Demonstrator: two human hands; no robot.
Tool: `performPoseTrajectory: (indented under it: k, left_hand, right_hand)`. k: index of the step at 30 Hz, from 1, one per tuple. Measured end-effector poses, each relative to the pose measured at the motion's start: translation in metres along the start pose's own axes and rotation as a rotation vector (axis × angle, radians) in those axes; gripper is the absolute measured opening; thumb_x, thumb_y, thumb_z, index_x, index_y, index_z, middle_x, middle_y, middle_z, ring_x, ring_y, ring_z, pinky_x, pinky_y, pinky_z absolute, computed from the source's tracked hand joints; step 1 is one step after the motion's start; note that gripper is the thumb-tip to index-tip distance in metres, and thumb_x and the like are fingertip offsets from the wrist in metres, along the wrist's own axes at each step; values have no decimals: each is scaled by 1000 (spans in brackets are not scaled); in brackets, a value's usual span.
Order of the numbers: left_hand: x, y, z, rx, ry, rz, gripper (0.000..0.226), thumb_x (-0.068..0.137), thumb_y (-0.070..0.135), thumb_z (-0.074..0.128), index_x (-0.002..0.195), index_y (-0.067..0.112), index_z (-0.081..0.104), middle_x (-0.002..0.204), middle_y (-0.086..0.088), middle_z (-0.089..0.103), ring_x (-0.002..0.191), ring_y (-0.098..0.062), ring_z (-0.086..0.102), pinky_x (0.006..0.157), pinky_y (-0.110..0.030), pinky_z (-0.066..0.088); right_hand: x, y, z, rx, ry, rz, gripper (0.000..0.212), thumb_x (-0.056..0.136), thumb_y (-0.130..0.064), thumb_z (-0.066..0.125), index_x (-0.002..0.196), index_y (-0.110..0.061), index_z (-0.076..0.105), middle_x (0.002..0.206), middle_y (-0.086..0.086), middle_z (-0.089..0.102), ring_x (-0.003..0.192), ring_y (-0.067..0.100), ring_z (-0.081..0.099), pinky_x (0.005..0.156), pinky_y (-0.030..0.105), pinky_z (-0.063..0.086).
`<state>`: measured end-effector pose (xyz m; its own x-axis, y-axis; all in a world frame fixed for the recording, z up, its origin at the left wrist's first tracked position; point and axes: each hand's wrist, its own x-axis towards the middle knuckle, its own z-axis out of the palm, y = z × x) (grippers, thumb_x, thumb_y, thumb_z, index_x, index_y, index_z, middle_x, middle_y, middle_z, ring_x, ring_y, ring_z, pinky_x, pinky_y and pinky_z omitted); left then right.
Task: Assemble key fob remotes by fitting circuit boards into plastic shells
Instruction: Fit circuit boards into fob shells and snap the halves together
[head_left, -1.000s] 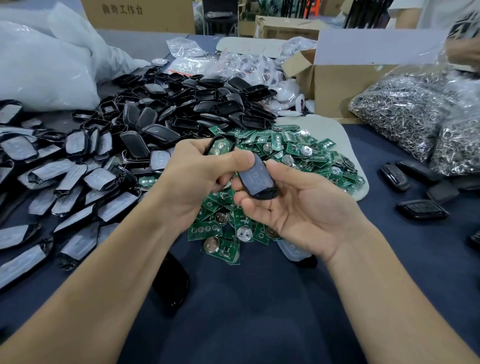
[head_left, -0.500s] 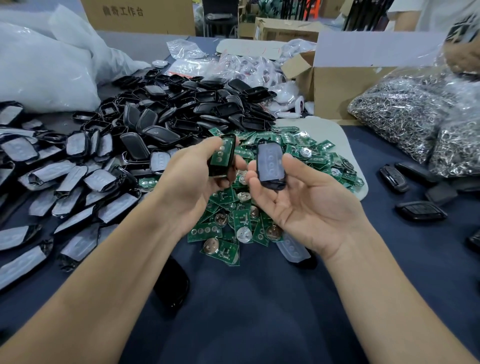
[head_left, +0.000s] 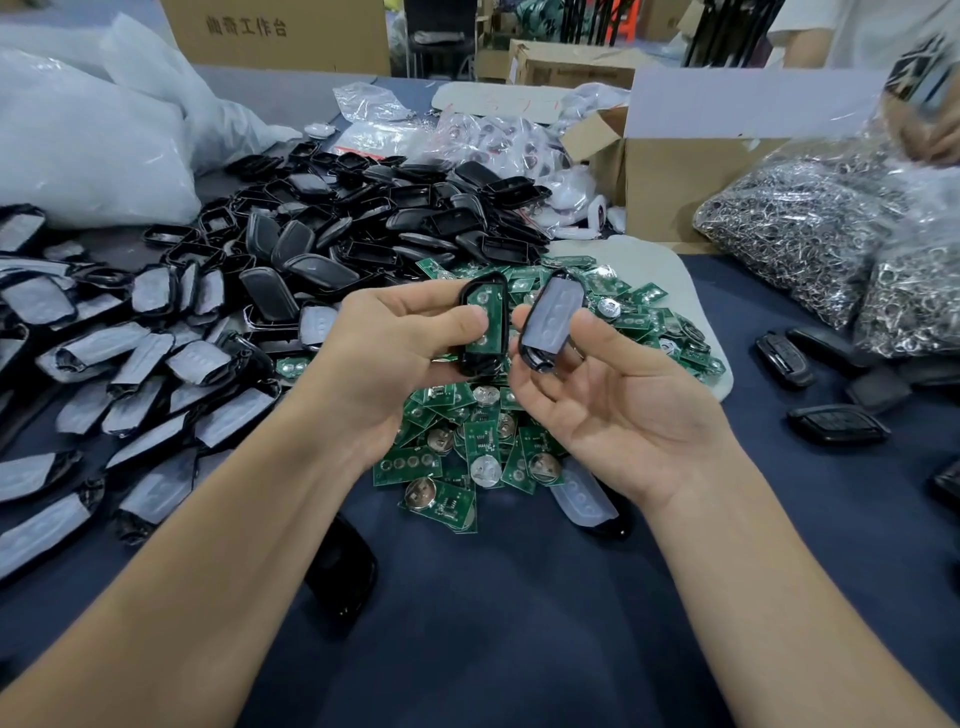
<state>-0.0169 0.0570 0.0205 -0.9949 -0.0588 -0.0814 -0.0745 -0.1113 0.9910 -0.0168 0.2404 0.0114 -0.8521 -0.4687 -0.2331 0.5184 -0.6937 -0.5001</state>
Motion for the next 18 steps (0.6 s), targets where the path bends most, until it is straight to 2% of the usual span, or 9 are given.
performPoseTrajectory:
  k: [5,7,9,13,15,18]
  left_hand:
    - [-1,0,2,72,147,93,19,87,6,79,105,10,79,91,-4,82,85,-21,79,67,-31,64]
    - [-3,-1,6,114,209,184,21,83,7,83,102,16,81,88,-1,82,84,-20,79,69,-33,64]
    - [-7,0,12,155,210,297,26,81,4,83,91,29,83,85,4,81,81,-15,79,70,-30,64]
    - [-16,2,20,321,262,438,43,79,12,82,74,55,76,76,25,76,79,0,76,73,-25,63]
    - [-17,3,20,353,307,459,41,78,13,84,73,53,76,73,29,73,75,6,74,71,-19,62]
    - [-15,0,20,356,305,447,27,78,13,86,88,38,82,76,24,76,76,5,74,70,-16,60]
  right_hand:
    - [3,2,1,-111,36,-48,47,76,-10,72,123,-4,68,112,14,75,103,25,71,98,40,59]
    - [4,6,2,-186,69,-76,41,72,-11,75,114,-8,73,111,12,76,101,23,70,98,40,58]
    - [6,9,3,-226,95,-100,35,69,-11,77,105,-12,78,109,9,77,96,20,71,97,40,59]
    - [6,9,3,-257,92,-135,27,68,-11,78,94,-17,83,103,6,78,90,17,74,97,38,57]
    - [6,9,3,-271,77,-144,24,68,-12,78,90,-19,85,103,5,79,90,16,74,94,34,59]
    - [6,9,3,-305,84,-155,28,64,-12,79,91,-19,85,104,5,78,91,16,73,98,36,54]
